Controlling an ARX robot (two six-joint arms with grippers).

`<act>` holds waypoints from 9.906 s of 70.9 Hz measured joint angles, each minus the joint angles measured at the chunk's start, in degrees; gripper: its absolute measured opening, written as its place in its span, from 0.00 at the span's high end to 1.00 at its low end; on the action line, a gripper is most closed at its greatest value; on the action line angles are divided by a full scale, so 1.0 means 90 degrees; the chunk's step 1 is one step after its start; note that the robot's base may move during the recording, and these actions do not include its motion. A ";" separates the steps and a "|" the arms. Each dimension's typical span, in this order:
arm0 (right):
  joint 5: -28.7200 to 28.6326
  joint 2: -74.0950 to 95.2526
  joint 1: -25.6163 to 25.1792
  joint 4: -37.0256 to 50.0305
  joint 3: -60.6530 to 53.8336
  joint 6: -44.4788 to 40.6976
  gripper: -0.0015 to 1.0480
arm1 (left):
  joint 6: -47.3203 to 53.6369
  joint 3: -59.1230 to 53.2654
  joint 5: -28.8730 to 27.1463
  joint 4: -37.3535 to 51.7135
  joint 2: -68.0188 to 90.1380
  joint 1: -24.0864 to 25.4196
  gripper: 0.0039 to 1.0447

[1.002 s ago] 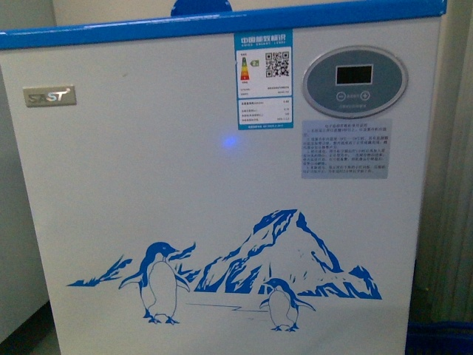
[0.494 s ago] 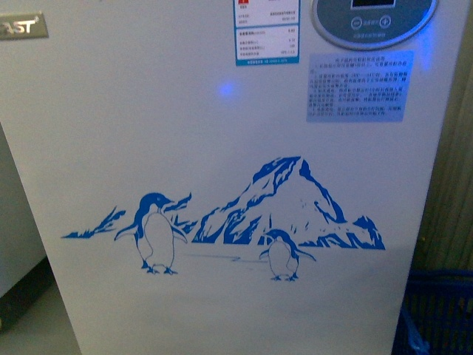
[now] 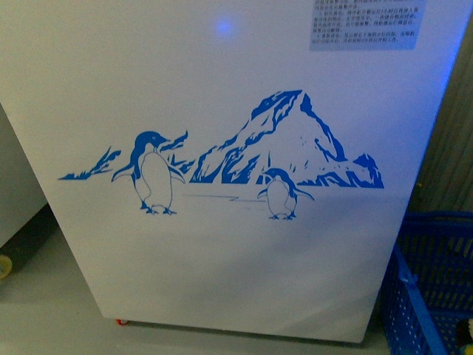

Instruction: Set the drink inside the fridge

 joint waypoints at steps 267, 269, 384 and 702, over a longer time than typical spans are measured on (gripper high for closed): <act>-0.0034 -1.3697 0.2586 -0.3995 -0.2475 0.0044 0.61 | 0.0000 0.0000 0.0000 0.0000 0.0000 0.0000 0.07; -0.0032 -1.3699 0.2586 -0.3995 -0.2475 0.0044 0.61 | 0.0000 0.0000 0.0000 0.0000 0.0000 0.0000 0.07; -0.0032 -1.3699 0.2586 -0.3993 -0.2472 -0.0002 0.61 | 0.5387 0.6096 0.2834 0.2727 1.0239 -0.1256 0.07; -0.0255 -1.2322 0.3228 -0.8689 -0.0602 0.0114 0.07 | 0.0017 0.0000 0.0000 0.0012 0.0017 -0.0024 0.98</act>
